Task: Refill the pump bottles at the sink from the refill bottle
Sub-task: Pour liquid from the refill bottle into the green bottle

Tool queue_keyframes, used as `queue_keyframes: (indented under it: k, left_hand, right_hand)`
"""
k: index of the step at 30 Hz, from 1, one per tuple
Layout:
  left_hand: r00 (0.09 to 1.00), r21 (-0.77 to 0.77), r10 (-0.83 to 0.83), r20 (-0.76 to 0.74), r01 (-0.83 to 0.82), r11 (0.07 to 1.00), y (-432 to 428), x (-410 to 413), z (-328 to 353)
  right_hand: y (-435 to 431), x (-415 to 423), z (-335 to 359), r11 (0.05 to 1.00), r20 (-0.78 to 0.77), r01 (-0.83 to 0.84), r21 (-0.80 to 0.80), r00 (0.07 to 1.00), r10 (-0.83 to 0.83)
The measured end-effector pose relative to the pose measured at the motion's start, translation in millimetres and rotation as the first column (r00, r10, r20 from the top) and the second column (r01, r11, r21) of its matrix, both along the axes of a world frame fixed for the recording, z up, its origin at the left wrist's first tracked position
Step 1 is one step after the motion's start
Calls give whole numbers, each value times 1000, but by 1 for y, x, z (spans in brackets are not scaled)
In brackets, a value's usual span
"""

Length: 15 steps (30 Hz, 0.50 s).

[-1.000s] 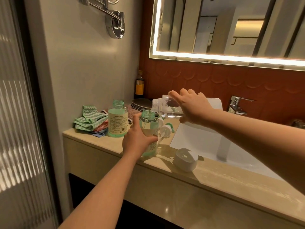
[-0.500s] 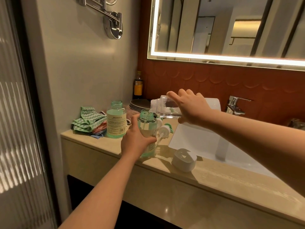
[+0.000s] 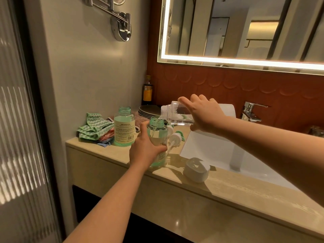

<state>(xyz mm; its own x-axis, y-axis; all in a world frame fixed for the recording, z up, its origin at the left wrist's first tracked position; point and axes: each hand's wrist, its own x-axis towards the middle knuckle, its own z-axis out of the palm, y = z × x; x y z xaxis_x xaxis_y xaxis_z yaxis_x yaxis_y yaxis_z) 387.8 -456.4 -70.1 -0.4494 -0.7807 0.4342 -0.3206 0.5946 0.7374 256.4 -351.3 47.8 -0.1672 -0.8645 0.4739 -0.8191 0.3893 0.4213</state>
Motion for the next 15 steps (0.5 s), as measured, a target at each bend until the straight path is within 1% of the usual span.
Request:
queue_keyframes:
  k: [15]
  left_hand:
    - [1000,5,15,22,-15,1000,2,0,1]
  right_hand:
    - [0,0,1,1000,-7,-5,5,1000,5]
